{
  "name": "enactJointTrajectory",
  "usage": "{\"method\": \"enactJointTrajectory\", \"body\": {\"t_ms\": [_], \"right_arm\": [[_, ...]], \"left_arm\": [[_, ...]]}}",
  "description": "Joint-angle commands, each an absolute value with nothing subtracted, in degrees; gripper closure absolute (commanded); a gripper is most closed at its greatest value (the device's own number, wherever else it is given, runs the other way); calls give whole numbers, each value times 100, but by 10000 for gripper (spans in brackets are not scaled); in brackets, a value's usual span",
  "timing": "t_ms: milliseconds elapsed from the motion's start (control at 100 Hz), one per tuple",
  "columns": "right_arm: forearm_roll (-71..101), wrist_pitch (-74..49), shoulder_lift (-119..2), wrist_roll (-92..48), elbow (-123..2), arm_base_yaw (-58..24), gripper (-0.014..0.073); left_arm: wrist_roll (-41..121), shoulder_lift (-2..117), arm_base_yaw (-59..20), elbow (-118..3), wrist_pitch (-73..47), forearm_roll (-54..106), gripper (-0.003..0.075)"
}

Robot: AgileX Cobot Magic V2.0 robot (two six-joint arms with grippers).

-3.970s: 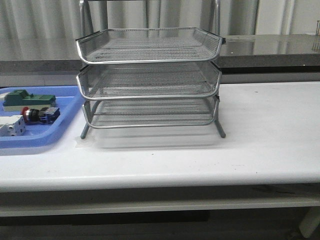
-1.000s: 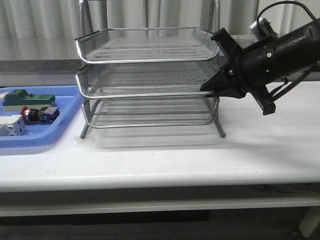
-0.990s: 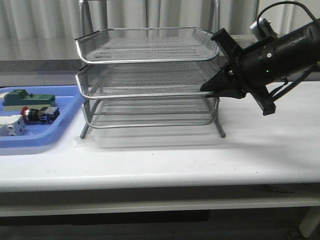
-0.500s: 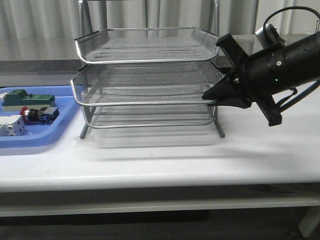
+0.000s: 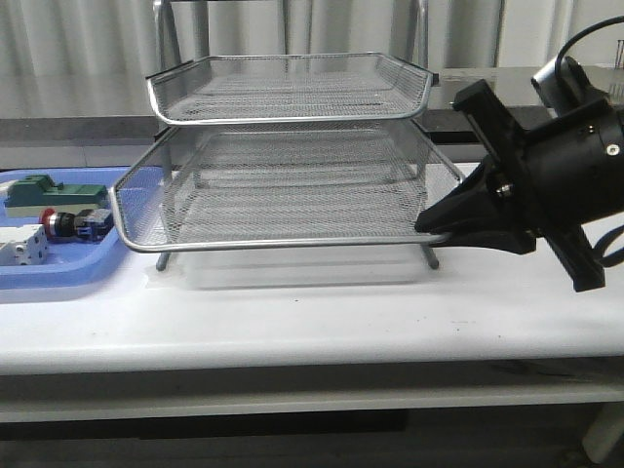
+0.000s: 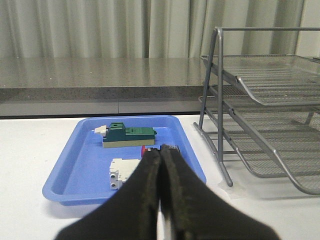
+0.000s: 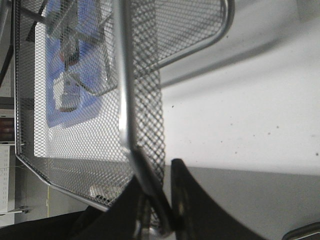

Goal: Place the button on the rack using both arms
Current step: 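Pull the middle mesh tray out toward the robot with the right gripper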

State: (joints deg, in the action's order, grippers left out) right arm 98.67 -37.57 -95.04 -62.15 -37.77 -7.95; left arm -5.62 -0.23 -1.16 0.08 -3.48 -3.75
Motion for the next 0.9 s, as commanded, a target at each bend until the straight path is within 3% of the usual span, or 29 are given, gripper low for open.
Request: {"method": "enactJointTrajectory", "body": {"t_ms": [0, 310, 430, 670, 890], "right_arm": [[9580, -3678, -9223, -6331, -3642, -826, 604], [9585, -3683, -9003, -6354, -3579, -826, 585], [9580, -3700, -9003, -6387, -3579, -826, 501], [9580, -3914, -9001, -6397, -3579, -826, 242], [9580, -4039, -8970, -6458, -3577, -826, 221]], "left_arm": [[-616, -225, -104, 270, 102, -350, 741], [-616, -225, -104, 270, 102, -350, 741], [-616, -225, -104, 270, 102, -350, 741], [-616, -225, -104, 270, 102, -350, 741], [-616, -225, -104, 270, 102, -350, 741]]}}
